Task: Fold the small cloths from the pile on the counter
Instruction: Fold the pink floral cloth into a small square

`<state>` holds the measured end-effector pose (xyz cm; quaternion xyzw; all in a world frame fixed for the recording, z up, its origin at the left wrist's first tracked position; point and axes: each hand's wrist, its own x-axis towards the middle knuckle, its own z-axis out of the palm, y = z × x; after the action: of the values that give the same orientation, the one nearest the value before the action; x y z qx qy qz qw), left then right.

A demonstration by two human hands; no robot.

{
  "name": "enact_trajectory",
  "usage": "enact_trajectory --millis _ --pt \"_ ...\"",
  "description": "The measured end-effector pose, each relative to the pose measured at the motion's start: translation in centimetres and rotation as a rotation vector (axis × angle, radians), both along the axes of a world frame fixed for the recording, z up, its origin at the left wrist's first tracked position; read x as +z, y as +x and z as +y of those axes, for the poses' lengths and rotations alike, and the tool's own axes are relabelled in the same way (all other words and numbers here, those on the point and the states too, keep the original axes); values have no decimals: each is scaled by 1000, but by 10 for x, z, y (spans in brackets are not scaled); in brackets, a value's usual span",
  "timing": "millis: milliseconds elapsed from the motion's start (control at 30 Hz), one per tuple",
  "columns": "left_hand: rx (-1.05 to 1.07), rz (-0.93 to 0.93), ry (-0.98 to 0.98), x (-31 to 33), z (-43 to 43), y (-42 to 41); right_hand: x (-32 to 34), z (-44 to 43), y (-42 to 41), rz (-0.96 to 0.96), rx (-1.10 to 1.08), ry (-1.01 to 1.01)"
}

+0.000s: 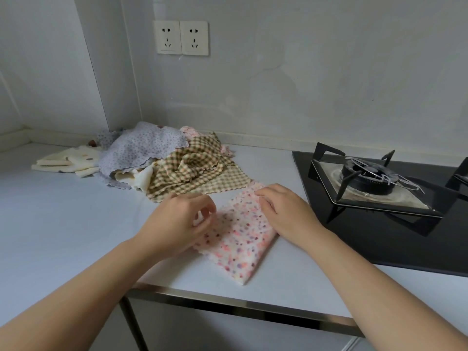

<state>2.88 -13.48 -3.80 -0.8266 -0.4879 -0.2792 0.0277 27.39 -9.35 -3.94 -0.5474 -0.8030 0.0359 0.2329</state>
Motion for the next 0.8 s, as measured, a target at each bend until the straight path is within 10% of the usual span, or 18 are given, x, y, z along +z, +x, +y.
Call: enact_trajectory --millis 267,533,633,800 --pt "-269 181 -164 -7 -1 6 -9 5 6 -52 151 -221" --pt "-259 -19 -283 6 -2 -2 12 -12 8 -44 30 -138" --pt "-150 110 -145 7 0 -10 34 -22 8 -277 -134 -46" --pt "-35 176 0 3 6 -21 45 -28 13 -133 -16 -309"
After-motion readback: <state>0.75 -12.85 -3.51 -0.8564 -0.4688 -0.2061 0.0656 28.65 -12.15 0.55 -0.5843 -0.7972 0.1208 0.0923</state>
